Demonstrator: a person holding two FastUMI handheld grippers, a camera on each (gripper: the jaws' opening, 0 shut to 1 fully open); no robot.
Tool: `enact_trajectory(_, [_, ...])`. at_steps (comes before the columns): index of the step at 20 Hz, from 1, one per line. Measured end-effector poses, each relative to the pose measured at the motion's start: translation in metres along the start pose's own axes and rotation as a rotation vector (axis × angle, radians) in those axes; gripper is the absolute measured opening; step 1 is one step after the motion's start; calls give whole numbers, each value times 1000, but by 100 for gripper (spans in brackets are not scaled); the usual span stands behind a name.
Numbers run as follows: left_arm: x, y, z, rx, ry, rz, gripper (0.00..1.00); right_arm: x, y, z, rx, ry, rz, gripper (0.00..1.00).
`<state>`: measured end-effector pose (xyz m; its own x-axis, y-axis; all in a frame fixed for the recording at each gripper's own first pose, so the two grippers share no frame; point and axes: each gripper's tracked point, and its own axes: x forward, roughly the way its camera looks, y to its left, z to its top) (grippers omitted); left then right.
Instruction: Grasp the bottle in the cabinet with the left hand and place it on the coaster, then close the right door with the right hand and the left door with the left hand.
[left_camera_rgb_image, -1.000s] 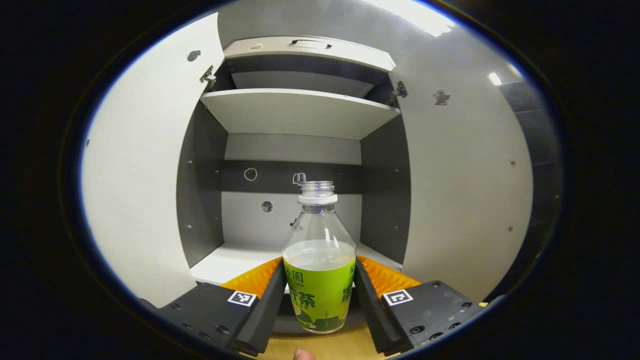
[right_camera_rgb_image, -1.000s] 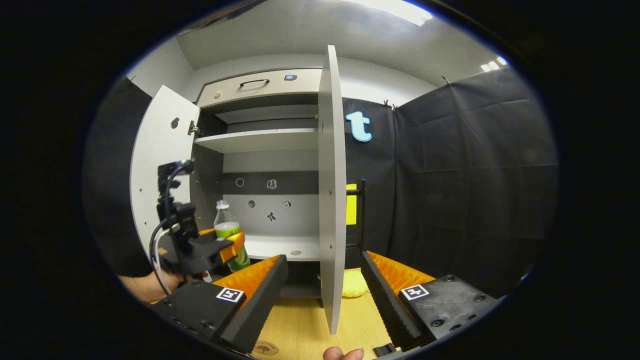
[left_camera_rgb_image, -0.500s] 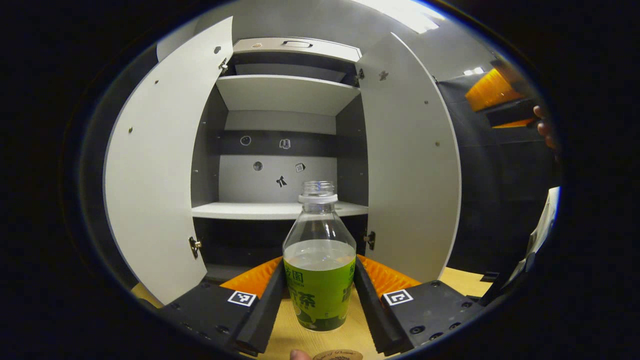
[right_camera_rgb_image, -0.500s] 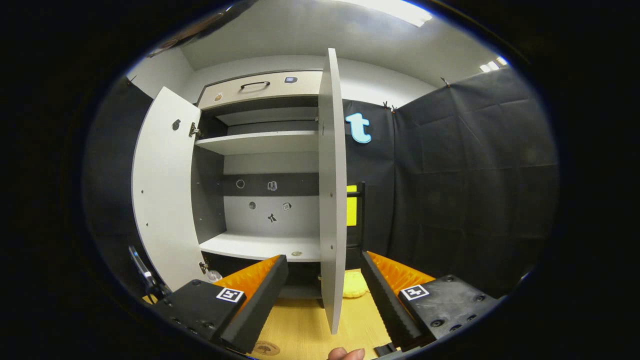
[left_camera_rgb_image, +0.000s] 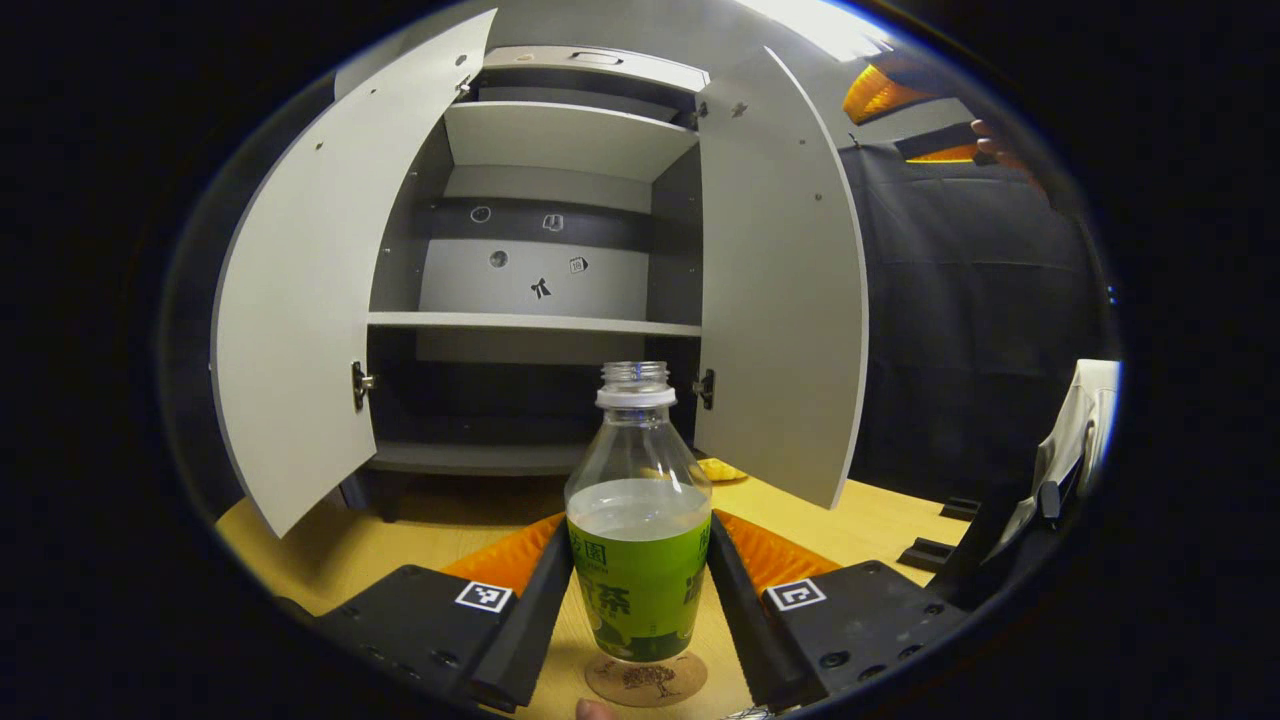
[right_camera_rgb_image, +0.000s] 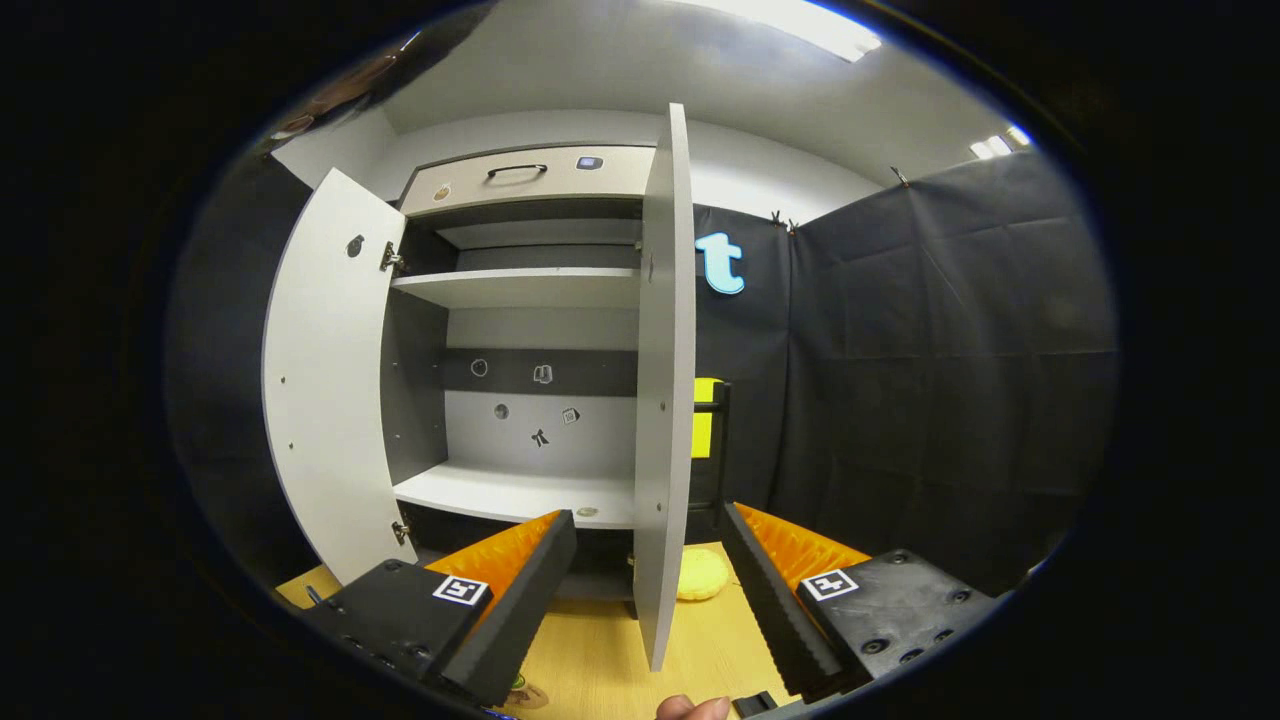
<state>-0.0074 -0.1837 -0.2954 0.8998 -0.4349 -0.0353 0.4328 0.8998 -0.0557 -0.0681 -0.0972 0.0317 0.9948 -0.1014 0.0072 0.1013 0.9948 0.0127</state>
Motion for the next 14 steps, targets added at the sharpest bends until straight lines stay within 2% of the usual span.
enact_trajectory(4, [0, -2, -35, 14, 35, -16, 78, 2, -2, -7, -13, 29, -9, 98])
enact_trajectory(7, [-1, -8, -44, -1, 36, -47, 78, 1, -1, -9, -33, 37, -14, 98])
enact_trajectory(11, [-4, -3, -49, -13, 43, -37, 79, 2, 6, -9, -38, 40, -9, 98])
enact_trajectory(14, [-4, -8, -60, -26, 97, -58, 81, 2, 10, -10, -41, 41, -3, 98])
